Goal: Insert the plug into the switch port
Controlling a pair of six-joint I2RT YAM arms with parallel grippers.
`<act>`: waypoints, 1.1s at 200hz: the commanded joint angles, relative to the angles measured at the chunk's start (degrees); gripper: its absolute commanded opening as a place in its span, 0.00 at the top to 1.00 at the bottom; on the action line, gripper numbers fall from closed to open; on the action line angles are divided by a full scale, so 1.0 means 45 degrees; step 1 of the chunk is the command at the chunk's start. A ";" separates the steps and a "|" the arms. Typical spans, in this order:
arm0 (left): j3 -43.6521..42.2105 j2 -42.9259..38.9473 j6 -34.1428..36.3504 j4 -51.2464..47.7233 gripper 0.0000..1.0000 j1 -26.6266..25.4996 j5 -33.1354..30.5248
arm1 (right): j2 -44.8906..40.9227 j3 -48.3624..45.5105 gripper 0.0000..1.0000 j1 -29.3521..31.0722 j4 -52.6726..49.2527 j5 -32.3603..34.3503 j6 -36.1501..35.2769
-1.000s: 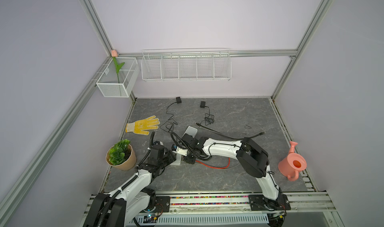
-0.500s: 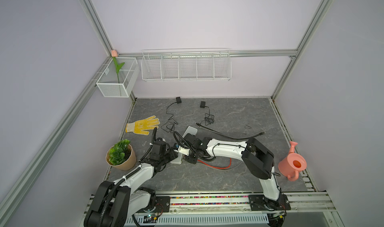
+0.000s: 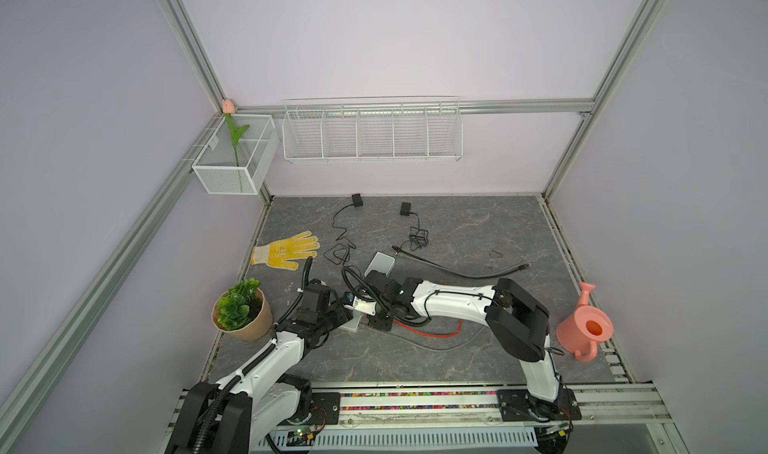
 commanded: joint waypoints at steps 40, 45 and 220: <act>0.0274 0.0229 0.0340 0.0572 0.37 -0.0267 0.0463 | 0.0434 0.0070 0.93 0.0348 -0.0136 0.0085 -0.0588; 0.0281 0.0217 0.0361 0.0575 0.37 -0.0272 0.0442 | 0.0409 0.0049 0.93 0.0349 -0.0122 0.0110 -0.0620; 0.1368 0.2225 0.1079 0.0766 0.42 0.0747 0.2445 | 0.0665 0.0396 0.93 -0.0126 -0.1196 -0.0645 -0.0746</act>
